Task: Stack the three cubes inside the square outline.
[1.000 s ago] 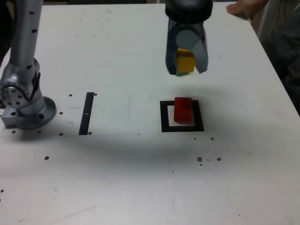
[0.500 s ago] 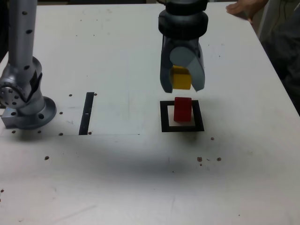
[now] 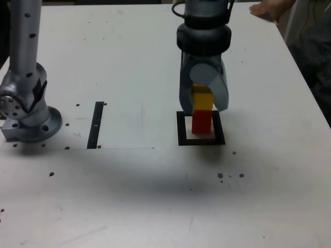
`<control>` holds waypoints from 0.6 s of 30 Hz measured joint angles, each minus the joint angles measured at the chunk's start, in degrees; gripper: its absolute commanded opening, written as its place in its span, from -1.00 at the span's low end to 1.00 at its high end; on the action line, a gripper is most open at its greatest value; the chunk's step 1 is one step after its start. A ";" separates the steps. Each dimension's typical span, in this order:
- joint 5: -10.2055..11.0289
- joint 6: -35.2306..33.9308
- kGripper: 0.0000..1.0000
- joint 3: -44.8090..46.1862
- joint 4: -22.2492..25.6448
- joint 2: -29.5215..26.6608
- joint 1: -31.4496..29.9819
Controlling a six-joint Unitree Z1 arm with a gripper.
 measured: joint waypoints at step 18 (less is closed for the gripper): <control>-0.65 0.00 0.34 1.62 -2.01 1.56 0.00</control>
